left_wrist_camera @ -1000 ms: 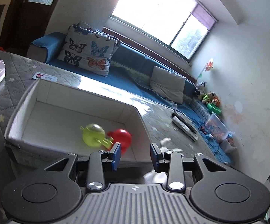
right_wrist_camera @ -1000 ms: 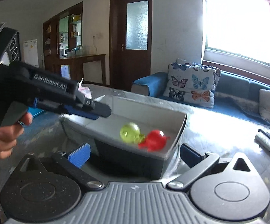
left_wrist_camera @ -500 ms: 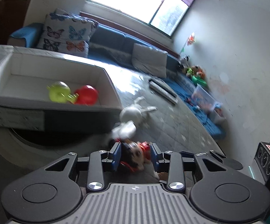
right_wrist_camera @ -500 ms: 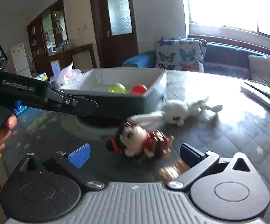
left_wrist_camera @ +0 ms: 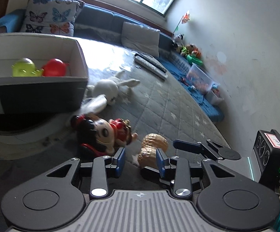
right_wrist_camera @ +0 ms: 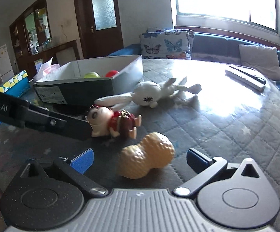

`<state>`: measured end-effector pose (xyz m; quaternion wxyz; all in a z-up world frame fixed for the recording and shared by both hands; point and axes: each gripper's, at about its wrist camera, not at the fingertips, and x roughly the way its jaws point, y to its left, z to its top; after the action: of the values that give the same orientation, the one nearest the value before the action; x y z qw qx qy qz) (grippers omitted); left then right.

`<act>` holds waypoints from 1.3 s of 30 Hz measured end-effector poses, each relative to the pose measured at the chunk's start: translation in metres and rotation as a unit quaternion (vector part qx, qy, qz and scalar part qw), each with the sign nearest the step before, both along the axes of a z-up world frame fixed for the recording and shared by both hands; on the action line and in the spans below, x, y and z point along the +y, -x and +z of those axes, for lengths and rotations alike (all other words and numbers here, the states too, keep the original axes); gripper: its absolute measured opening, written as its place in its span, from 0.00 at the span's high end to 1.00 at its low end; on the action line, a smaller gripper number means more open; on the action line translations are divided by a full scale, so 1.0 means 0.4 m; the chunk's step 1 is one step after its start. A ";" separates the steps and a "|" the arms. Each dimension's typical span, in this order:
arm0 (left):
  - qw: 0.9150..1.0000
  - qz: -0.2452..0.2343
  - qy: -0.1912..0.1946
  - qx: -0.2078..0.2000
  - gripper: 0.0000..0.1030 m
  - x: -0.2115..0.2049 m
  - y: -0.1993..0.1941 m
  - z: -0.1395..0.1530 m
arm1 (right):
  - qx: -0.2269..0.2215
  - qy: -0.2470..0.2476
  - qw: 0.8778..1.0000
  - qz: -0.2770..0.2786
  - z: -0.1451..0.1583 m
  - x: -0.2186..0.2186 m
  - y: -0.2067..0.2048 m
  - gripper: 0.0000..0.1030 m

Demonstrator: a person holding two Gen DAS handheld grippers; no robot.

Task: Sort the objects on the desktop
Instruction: 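Move the left tool to the peanut-shaped toy and close on it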

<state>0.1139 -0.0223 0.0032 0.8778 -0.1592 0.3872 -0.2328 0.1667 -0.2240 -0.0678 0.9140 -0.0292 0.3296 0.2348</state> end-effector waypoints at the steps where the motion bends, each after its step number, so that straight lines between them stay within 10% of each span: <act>1: 1.000 -0.002 0.002 0.003 0.64 -0.005 -0.003 -0.003 | 0.002 -0.002 1.000 0.000 -0.002 -0.003 -0.002 0.00; 39: 0.996 -0.066 -0.032 0.056 0.63 -0.109 -0.085 -0.040 | 0.018 -0.002 0.998 0.068 -0.047 0.008 -0.031 0.00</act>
<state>0.1478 -0.0659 -0.0128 0.8420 -0.1180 0.4528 -0.2685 0.1789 -0.2209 -0.0865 0.8900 -0.0451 0.3429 0.2972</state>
